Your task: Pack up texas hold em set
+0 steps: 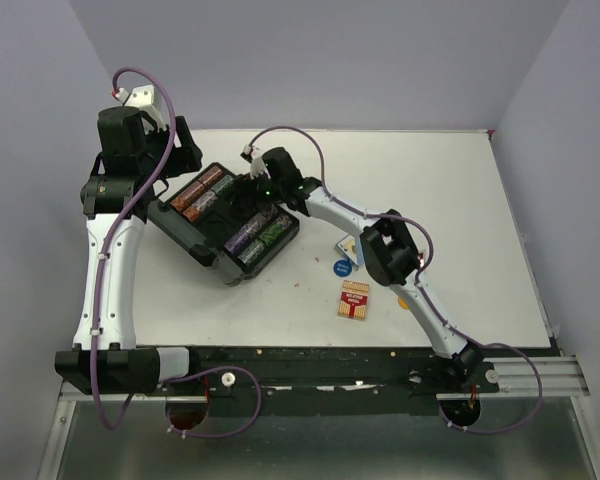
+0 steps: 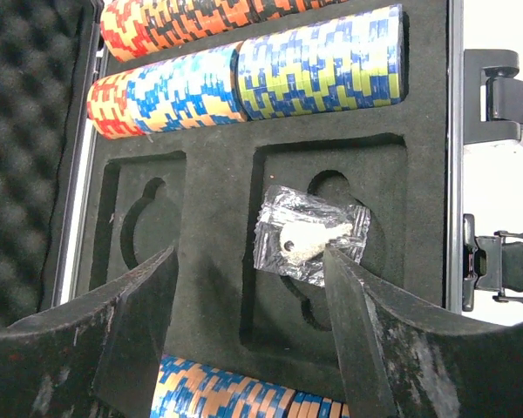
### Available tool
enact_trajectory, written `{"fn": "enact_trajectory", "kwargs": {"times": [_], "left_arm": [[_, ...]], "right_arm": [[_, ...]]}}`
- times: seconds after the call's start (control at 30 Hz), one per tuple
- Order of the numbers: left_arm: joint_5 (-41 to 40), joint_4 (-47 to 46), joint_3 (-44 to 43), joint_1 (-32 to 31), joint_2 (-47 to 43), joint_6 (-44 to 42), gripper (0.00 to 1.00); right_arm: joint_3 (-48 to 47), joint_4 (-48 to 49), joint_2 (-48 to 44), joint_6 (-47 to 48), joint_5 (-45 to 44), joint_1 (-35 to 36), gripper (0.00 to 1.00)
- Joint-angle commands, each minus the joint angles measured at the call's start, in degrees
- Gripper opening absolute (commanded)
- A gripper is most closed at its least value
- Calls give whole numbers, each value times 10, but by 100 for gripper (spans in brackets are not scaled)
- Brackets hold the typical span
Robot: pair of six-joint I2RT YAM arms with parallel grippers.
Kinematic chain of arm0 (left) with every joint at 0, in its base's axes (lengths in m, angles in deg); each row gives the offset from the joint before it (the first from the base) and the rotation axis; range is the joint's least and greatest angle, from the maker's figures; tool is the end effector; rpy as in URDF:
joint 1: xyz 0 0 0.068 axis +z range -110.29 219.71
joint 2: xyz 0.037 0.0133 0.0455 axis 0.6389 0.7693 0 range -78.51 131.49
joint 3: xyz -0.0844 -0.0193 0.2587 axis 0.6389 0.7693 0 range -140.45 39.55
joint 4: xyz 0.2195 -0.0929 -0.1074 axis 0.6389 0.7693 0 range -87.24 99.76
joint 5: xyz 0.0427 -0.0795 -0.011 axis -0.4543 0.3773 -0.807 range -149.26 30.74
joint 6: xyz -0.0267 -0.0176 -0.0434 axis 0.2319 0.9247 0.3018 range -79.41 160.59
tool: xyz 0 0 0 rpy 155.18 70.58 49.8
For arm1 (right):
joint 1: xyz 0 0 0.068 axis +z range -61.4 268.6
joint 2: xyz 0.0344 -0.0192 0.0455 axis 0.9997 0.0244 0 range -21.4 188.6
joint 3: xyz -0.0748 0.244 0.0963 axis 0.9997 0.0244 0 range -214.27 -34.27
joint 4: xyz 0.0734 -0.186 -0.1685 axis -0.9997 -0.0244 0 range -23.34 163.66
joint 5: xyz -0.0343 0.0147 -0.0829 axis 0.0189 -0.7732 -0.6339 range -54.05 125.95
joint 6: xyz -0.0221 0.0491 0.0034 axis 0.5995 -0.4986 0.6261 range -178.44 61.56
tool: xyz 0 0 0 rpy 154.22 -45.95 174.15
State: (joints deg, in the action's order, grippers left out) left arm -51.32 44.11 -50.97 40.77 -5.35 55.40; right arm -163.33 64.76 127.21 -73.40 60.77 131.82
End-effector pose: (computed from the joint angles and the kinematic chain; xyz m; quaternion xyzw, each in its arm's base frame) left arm 0.2592 -0.0002 0.4521 -0.0781 0.8338 -0.1227 0.5326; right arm 0.4195 0.4148 0.1749 -0.3114 0.7869 0.4043 0.3469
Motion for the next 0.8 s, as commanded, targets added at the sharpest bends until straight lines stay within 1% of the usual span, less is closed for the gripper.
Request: {"fn": "enact_trajectory", "kwargs": {"times": [0.0, 0.13, 0.27, 0.37, 0.5, 0.6, 0.67, 0.7, 0.77], "left_arm": [[-18, 1, -3, 3, -15, -7, 83], [-38, 5, -8, 4, -19, -17, 83], [-52, 7, -11, 4, -22, -20, 83], [-59, 7, -14, 4, -24, -18, 83], [-50, 3, -24, 4, -21, -1, 83], [-43, -3, -26, 4, -18, 6, 83], [-49, -2, -27, 4, -16, 2, 83], [-53, -1, -29, 4, -16, 0, 83], [-57, 2, -33, 4, -14, -10, 83]], "right_arm": [[-30, -26, -42, 2, 18, 4, 77], [-11, -30, -95, -9, 14, -6, 79], [66, -32, -166, -29, -16, -39, 79], [139, -63, -223, -24, -75, -73, 79], [247, -109, -277, -24, -138, -122, 75], [302, -146, -300, -37, -179, -161, 70], [339, -158, -317, -36, -233, -168, 69], [351, -161, -322, -29, -245, -167, 70], [360, -175, -322, -30, -292, -167, 70]]}}
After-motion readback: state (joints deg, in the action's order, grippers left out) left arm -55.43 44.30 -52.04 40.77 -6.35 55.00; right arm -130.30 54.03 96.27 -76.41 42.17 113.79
